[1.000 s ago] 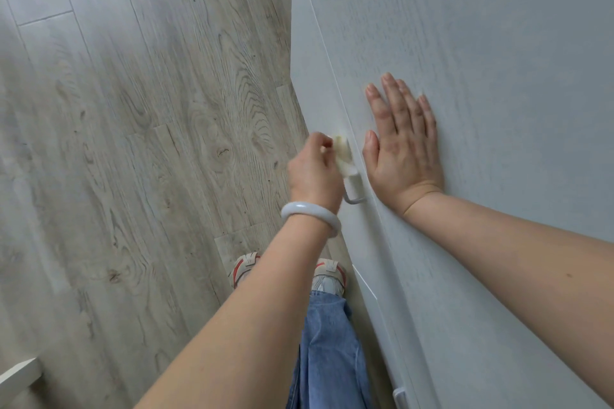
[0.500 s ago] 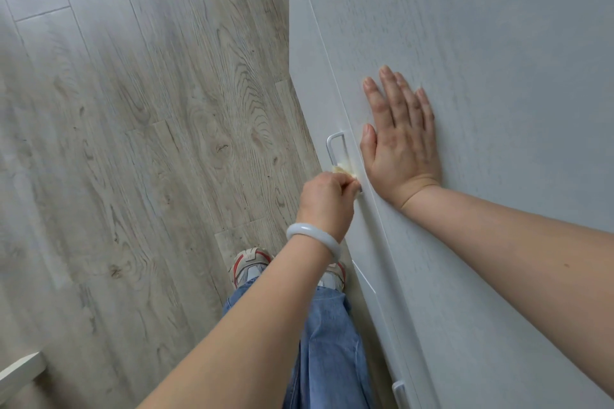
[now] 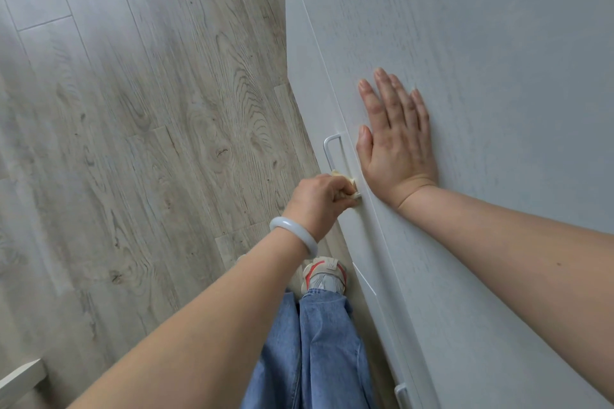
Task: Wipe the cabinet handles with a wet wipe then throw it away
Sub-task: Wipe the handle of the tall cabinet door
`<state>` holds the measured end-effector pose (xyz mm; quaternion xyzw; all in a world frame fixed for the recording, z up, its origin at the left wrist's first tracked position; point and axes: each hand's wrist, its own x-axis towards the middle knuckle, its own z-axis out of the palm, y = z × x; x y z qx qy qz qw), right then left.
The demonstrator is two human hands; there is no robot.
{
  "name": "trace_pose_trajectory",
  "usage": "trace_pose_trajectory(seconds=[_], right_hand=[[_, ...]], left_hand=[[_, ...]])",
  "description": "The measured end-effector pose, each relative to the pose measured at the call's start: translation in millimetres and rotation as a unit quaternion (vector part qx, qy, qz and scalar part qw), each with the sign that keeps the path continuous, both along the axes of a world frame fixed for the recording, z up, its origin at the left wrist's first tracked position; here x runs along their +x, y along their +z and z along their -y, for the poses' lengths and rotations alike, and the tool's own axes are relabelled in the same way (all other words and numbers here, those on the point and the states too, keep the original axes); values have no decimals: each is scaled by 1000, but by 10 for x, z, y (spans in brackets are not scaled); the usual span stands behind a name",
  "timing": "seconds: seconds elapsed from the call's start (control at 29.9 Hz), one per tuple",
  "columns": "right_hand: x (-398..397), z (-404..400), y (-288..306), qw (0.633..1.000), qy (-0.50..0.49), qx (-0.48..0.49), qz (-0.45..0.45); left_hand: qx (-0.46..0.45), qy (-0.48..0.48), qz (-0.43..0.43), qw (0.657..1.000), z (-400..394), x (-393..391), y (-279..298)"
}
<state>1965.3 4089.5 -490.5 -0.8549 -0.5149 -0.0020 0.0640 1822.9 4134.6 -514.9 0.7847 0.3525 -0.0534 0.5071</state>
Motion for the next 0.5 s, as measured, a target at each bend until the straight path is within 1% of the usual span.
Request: trace_pose_trajectory(seconds=[0.13, 0.2, 0.27, 0.3, 0.37, 0.5], right_hand=[[2, 4, -3, 1000, 0, 4, -2], [4, 0, -4, 1000, 0, 4, -3], [2, 2, -6, 1000, 0, 0, -2], [5, 4, -4, 1000, 0, -2, -2], [8, 14, 2, 1000, -1, -4, -4], [-3, 7, 2, 1000, 0, 0, -2]], left_hand=[[-15, -17, 47, 999, -171, -92, 40], [-24, 22, 49, 998, -312, -115, 40], [-26, 86, 36, 995, -502, -71, 40], [-16, 102, 24, 994, -600, -31, 57], [3, 92, -3, 996, -756, 58, 132], [-3, 42, -51, 998, -869, 222, 268]])
